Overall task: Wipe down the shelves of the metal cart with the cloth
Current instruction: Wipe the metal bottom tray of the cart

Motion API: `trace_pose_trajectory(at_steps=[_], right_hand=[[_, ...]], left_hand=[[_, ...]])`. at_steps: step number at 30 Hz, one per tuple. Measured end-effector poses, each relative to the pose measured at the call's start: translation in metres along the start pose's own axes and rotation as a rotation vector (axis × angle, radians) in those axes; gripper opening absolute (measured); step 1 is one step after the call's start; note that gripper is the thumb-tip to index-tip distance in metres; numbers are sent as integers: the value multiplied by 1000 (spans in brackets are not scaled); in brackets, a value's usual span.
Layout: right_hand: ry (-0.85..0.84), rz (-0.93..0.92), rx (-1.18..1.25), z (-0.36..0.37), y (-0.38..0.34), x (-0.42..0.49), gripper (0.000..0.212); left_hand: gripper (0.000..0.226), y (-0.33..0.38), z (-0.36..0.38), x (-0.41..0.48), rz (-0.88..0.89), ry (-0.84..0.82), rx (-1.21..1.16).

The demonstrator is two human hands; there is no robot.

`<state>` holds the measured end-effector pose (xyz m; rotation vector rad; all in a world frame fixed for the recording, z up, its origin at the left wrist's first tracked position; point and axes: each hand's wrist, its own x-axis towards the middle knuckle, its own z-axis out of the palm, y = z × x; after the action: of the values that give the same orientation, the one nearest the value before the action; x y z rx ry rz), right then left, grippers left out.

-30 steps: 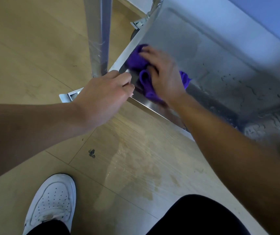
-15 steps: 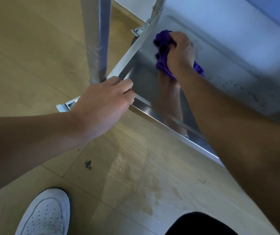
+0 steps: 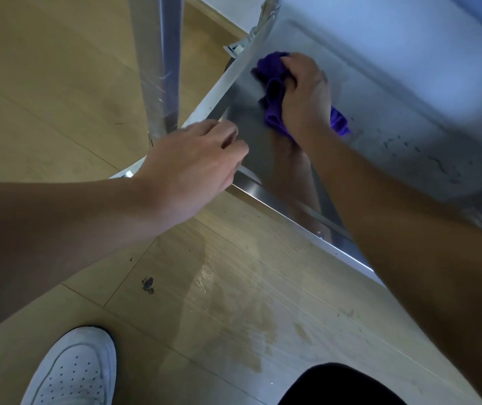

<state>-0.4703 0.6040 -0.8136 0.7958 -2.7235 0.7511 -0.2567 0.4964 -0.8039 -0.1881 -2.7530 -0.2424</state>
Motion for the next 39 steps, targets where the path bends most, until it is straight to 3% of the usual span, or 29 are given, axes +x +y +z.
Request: trace_pose_trajectory(at_steps=[3, 5, 10, 12, 16, 21, 23, 29, 33, 36, 39], right_hand=[[-95, -156, -2, 1, 0, -7, 36], [-101, -138, 48, -6, 5, 2, 34], [70, 306, 67, -8, 9, 57, 39], [57, 384, 95, -4, 10, 74, 37], [-34, 293, 99, -1, -6, 69, 39], [-155, -34, 89, -2, -5, 44, 35], [-97, 35, 99, -7, 7, 52, 37], [69, 461, 28, -22, 43, 77, 36], [-143, 269, 104, -3, 1, 80, 35], [-146, 36, 121, 17, -30, 72, 38], [-116, 81, 79, 9, -12, 68, 35]], left_hand=[[16, -1, 3, -5, 9, 15, -24], [11, -2, 3, -3, 7, -13, -47], [16, -3, 9, 2, -39, -15, -60], [18, -4, 13, 0, -51, 15, -52], [14, -7, 19, 4, 7, 31, -50], [16, -5, 17, 0, -10, 37, -25], [17, -3, 16, -1, -4, 37, -39], [29, -6, 21, -2, 10, 41, -41], [31, -5, 23, -3, 5, 20, -66], [32, -7, 22, -6, 20, 13, -42], [32, -9, 23, -7, 39, 27, -14]])
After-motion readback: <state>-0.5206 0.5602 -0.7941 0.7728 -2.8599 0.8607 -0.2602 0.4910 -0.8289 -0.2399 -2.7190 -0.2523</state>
